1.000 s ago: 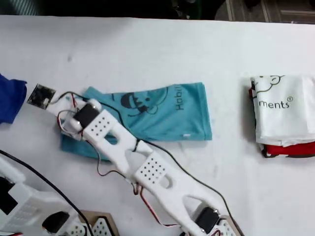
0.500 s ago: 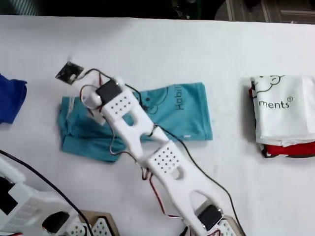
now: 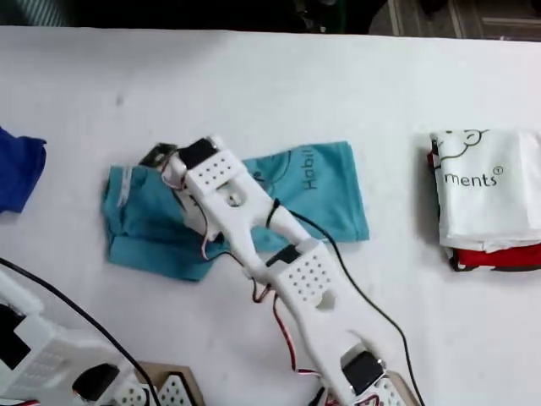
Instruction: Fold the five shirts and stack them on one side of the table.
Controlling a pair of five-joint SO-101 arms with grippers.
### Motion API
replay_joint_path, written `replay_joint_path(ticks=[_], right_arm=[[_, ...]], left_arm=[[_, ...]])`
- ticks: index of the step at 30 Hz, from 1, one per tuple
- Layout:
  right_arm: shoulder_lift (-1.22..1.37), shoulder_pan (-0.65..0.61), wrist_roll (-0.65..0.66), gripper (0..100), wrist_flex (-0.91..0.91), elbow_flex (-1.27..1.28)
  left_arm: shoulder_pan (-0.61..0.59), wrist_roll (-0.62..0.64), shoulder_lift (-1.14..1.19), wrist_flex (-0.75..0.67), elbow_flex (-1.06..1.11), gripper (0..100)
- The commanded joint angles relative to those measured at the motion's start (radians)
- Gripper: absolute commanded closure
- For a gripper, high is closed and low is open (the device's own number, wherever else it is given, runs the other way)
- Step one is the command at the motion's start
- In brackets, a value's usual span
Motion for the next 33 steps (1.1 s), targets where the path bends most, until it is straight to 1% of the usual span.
replay_joint_path(ticks=[1, 5, 8, 11, 15, 17, 20, 21, 24, 29, 33], right_arm=[[-0.091, 0.008, 0.005, 71.5, 0.013, 0.017], [-0.185, -0.028, 0.005, 71.5, 0.010, 0.006], [-0.234, -0.071, 0.005, 71.5, 0.008, -0.055], [-0.232, -0.114, -0.002, 71.5, -0.027, -0.153], [-0.168, -0.160, -0.002, 71.5, -0.128, -0.201], [-0.137, -0.165, -0.002, 71.5, -0.131, -0.201], [-0.125, -0.186, -0.002, 71.4, 0.005, -0.201], [-0.125, -0.199, -0.003, 71.3, 0.022, -0.189], [-0.145, -0.232, -0.035, 71.2, 0.018, -0.115], [-0.157, -0.334, -0.037, 71.2, 0.016, -0.051], [-0.143, -0.351, -0.041, 71.2, -0.019, -0.021]], left_arm=[[0.012, -0.009, -0.045, -0.023, -0.041, 97], [0.021, -0.009, -0.045, -0.028, -0.043, 97], [0.027, -0.009, -0.045, -0.028, -0.040, 97], [0.033, -0.009, -0.045, -0.028, -0.043, 97], [0.033, -0.008, -0.045, -0.028, -0.043, 97], [0.028, -0.008, -0.047, -0.028, -0.043, 97], [0.016, -0.009, -0.048, -0.028, -0.043, 97], [0.007, -0.009, -0.048, -0.028, -0.043, 97], [-0.001, -0.009, -0.047, -0.028, -0.041, 97], [0.002, -0.008, -0.047, -0.028, -0.043, 97], [0.001, -0.008, -0.047, -0.021, -0.041, 97]])
